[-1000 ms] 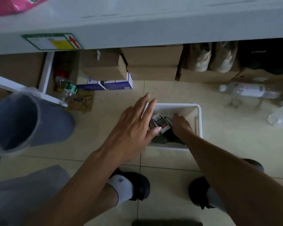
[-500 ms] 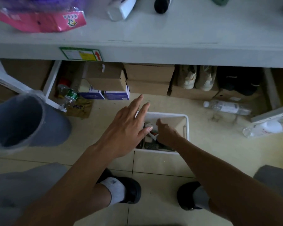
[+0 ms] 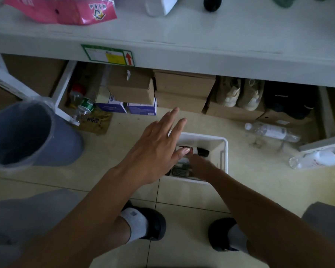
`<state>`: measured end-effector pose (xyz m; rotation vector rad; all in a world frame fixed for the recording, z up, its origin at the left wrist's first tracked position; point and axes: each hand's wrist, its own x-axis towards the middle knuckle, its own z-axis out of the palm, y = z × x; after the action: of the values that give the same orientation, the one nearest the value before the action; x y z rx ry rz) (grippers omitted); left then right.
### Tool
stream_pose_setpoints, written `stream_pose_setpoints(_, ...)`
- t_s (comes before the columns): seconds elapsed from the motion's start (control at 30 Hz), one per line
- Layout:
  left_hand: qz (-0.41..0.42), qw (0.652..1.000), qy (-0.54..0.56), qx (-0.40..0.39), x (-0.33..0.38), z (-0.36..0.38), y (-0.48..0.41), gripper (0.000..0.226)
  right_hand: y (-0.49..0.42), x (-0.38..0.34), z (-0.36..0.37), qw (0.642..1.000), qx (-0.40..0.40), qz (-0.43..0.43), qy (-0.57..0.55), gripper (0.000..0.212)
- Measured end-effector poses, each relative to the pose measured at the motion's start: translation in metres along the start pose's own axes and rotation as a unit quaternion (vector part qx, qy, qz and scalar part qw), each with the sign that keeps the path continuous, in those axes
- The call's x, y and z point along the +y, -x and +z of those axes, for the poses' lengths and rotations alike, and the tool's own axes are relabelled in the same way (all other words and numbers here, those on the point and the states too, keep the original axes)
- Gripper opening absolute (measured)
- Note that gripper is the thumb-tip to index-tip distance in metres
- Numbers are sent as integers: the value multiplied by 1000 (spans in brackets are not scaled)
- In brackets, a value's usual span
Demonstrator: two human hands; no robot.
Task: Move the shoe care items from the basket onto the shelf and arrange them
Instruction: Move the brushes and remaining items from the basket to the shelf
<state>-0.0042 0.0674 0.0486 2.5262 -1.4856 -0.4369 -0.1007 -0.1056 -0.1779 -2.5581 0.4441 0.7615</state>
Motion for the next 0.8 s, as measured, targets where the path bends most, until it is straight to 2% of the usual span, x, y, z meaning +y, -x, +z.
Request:
stream_pose_setpoints(0.23,-11,1000,-11,-3,-8,5,1,71,1,4,1,999,-23,5,47,76)
stream_pose_setpoints(0.37,-19,1000,-16,-14,-13,12,1,71,-11,16,17,993,-24,16,115,71)
stream_pose_setpoints(0.53,-20,999,-29,-24,-15,15,-2,73,-22,19,22,987,-59,29,147,43)
stream_pose_setpoints(0.7,-18,999,-15,-25,-11,17,-8,74,-23,21,16,991,-107,10,84,58)
stream_pose_setpoints(0.8,-14,999,-21,-20,-7,14,-9,73,-23,23,18,992,-105,33,59,51)
